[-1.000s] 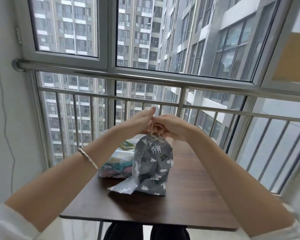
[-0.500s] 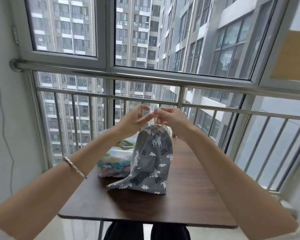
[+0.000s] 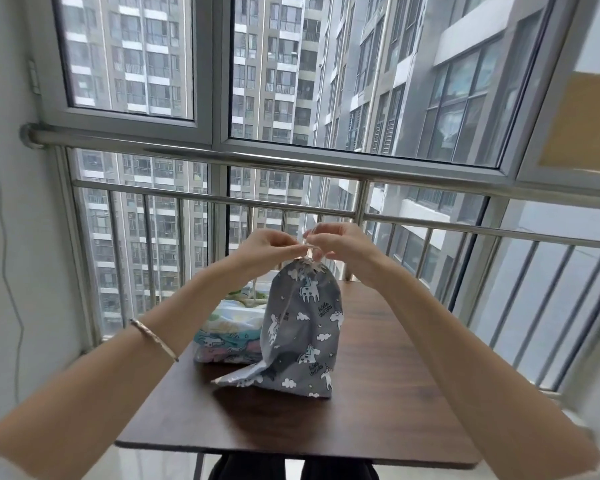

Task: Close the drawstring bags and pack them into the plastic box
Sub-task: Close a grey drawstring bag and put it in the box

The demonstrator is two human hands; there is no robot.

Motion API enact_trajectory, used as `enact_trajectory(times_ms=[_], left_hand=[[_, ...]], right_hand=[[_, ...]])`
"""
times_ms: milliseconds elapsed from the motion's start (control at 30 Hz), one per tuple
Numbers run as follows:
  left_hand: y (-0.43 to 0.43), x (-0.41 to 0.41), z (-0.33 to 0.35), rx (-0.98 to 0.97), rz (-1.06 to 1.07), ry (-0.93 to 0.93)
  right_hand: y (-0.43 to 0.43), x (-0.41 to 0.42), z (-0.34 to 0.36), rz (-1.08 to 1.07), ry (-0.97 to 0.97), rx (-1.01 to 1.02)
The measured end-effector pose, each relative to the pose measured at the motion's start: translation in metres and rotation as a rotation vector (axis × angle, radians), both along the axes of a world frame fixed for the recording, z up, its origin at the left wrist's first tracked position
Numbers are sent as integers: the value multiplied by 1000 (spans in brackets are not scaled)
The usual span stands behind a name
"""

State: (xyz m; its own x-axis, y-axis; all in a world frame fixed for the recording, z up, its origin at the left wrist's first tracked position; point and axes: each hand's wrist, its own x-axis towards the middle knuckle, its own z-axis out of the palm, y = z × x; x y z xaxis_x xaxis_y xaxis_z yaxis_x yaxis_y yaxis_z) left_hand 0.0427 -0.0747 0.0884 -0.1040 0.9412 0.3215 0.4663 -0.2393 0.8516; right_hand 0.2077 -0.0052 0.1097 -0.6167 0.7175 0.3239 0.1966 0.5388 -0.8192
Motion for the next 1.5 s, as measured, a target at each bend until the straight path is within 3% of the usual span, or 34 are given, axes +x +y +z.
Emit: enact_trajectory(times_ms=[67,167,267,367,433,567,633,700,900,967,1133,1267,1400,1500], left_hand=[[2,1,-1,-38,-25,-69],[3,8,-2,-65,-29,-136],[5,15,-2,-47,14,-126],[4,17,1,-34,33,-40],[4,16,2,-8,43,62],[2,12,3,32,45,183],[2,15,2,27,18,176],[3,17,0,-11,-15,112],[11,8,-9,-109,-14,-94],[12,8,-10,-120,-29,-133],[13,11,-8,-155,-48,-191],[11,10,-4,-176,-42,-135],[4,-10,0,-135,35,-23],[1,-19,-3,-77,66,142]], right_hand=[[0,4,2,22,-30,5],[-2,6,-4,-69,-14,206],[-4,3,-13,-133,-50,470],[-5,0,-14,-167,-135,535],[-1,0,-13,-159,-152,372],[7,4,-16,130,154,-418],[10,4,-20,187,230,-542],[6,1,-24,115,253,-456],[3,-2,-37,-155,265,227],[6,-3,-38,-162,235,362],[7,-3,-40,-139,195,248],[8,1,-39,-81,200,216],[27,24,-37,-102,292,-62],[34,32,-38,26,287,-256]])
